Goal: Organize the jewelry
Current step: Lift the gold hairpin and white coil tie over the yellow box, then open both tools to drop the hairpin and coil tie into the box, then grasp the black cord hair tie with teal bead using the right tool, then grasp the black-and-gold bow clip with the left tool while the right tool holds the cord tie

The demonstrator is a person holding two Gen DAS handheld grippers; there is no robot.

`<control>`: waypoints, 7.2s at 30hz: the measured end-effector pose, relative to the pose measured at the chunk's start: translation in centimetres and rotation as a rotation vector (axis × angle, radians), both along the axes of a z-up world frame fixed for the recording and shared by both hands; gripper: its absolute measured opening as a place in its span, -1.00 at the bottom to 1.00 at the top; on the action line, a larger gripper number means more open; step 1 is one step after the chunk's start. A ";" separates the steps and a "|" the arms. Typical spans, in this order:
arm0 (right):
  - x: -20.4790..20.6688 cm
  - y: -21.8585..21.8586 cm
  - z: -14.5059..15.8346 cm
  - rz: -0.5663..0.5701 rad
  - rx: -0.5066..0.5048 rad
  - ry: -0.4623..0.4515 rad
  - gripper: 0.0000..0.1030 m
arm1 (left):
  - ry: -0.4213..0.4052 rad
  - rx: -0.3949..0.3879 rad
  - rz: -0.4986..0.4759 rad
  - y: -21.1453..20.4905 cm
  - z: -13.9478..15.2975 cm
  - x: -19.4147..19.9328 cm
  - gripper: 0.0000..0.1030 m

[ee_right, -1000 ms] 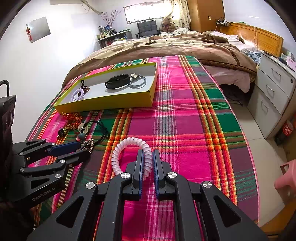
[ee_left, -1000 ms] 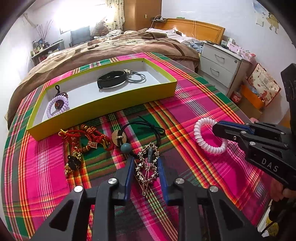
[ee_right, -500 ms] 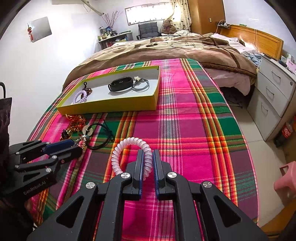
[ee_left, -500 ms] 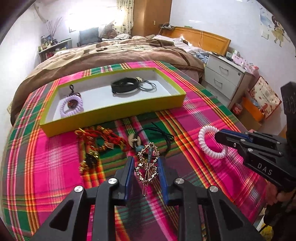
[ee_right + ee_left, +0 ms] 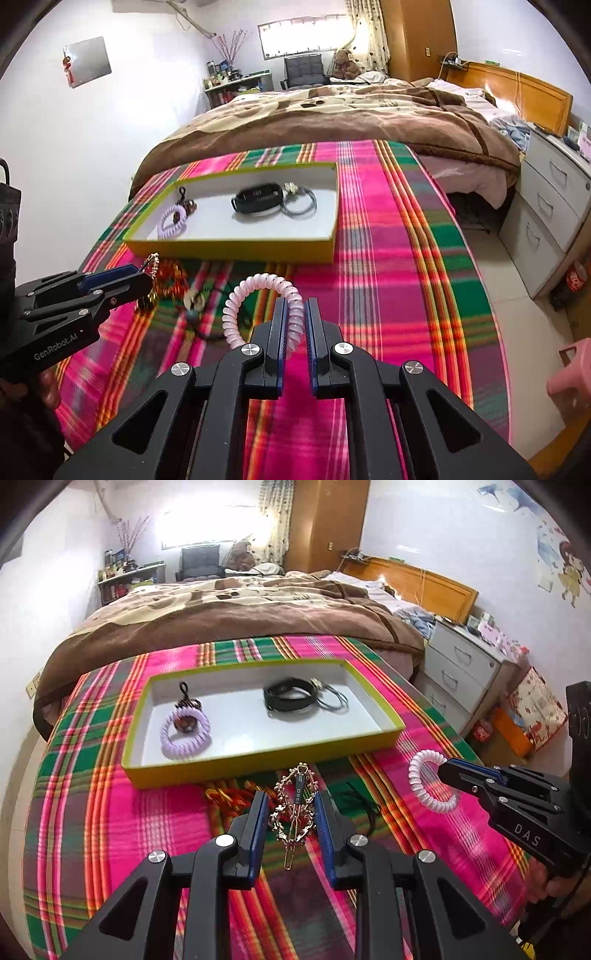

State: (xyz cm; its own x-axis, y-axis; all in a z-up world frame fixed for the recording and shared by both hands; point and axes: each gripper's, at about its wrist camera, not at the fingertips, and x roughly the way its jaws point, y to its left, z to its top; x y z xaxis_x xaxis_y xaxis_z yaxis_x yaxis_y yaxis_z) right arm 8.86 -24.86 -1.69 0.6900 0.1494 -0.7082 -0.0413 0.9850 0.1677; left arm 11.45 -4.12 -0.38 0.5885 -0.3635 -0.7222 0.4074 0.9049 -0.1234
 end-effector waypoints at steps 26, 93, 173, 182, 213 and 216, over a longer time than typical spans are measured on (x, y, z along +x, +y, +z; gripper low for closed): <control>11.3 1.1 -1.9 -0.002 -0.110 0.091 -0.82 | 0.069 -0.015 0.096 0.4 -1.8 12.6 -0.50; 5.9 2.9 -1.2 0.125 0.018 0.011 -0.10 | 0.001 -0.059 0.113 4.8 -0.2 4.9 -0.18; 1.0 5.1 -3.0 0.124 -0.036 0.037 -0.73 | 0.056 0.147 0.016 1.9 -5.6 1.6 -0.16; 1.1 5.0 -3.2 0.135 -0.030 0.045 -0.73 | 0.054 0.154 0.026 2.1 -5.4 1.5 -0.46; 2.1 4.7 -0.4 0.120 -0.036 -0.020 -0.73 | 0.003 0.011 0.102 5.6 -1.0 2.2 -0.59; 2.7 4.8 0.2 0.121 -0.039 -0.031 -0.73 | -0.006 0.006 0.110 5.9 -0.4 3.0 -0.59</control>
State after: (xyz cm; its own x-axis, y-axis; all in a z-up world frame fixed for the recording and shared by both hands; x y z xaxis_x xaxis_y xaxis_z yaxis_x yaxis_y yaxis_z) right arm 11.61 -20.05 -1.51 0.6905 0.2056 -0.6935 -0.1650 0.9782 0.1257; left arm 14.48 1.78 -0.78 0.6290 -0.2923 -0.7203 0.3062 0.9449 -0.1161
